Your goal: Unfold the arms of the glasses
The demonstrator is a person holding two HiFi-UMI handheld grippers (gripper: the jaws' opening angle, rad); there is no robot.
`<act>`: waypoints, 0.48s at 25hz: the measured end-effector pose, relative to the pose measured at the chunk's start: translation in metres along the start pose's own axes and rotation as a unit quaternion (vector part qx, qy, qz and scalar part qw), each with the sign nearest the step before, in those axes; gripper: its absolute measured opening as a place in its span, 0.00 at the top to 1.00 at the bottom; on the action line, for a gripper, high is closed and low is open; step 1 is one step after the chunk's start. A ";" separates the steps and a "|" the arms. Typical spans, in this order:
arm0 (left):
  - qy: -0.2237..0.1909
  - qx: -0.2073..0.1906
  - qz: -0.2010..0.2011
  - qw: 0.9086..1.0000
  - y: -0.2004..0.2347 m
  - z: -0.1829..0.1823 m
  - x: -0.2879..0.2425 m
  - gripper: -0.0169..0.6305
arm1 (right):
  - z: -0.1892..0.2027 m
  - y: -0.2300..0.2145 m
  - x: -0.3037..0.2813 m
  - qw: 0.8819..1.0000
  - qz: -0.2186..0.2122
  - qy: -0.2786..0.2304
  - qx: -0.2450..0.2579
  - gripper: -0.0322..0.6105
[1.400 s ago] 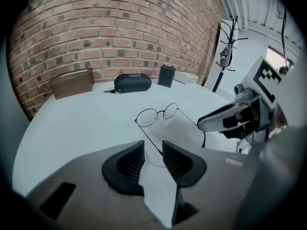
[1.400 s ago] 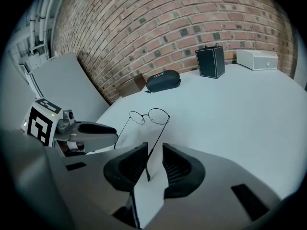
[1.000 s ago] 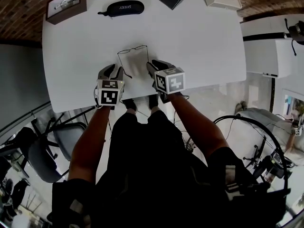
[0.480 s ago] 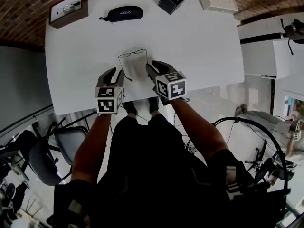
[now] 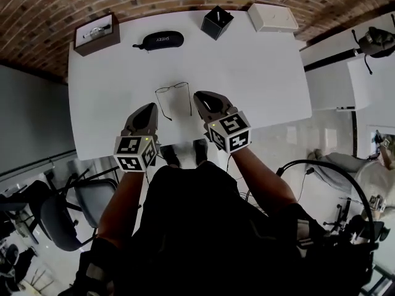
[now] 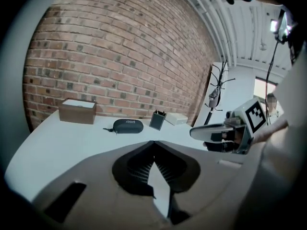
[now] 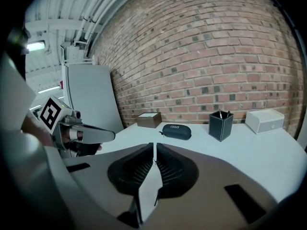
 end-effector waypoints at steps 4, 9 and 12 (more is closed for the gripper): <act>-0.043 0.008 -0.003 0.999 -0.006 -0.028 0.018 0.96 | -0.020 -0.003 0.018 0.999 0.007 -0.031 0.014 0.92; -0.077 -0.015 -0.013 0.997 -0.014 -0.053 0.043 0.96 | -0.044 0.000 0.039 0.998 0.009 -0.059 0.022 0.93; -0.100 -0.017 -0.016 0.995 -0.019 -0.067 0.056 0.96 | -0.064 0.002 0.051 0.997 0.007 -0.078 0.015 0.93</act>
Point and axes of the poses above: the fingertips, and each gripper's own axes: x backward along the fingers, y to its left, z out of its underside, the point moved 2 cm from there along x, backward along the fingers, and after that the axes turned 4 degrees about x, right-handed, at the moved point
